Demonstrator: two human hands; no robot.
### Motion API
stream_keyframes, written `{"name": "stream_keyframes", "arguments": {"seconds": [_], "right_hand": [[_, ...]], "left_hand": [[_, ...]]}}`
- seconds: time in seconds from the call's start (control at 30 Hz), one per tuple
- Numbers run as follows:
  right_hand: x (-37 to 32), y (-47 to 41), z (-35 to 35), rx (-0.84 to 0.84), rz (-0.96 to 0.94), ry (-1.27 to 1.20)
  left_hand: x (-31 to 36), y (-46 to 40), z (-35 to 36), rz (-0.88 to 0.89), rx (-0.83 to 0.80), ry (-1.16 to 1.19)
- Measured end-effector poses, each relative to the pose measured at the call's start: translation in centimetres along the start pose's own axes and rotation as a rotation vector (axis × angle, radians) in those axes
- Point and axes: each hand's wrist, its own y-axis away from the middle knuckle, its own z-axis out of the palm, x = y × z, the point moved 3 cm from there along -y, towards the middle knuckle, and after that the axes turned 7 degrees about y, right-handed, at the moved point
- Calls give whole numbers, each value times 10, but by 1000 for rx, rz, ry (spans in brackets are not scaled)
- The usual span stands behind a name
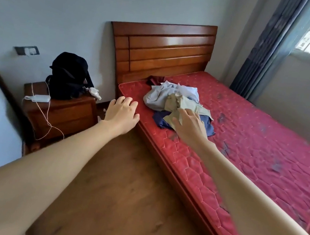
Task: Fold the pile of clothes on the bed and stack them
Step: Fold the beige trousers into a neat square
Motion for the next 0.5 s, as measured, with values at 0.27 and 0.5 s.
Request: {"name": "stream_keyframes", "arguments": {"seconds": [0.27,0.5], "right_hand": [[20,-87,76,-140,-5,43],[47,-213,127,-124,95,54]], "left_hand": [[-20,-94,75,-12,-131,6],[-63,-225,121,40,-127,34]]}}
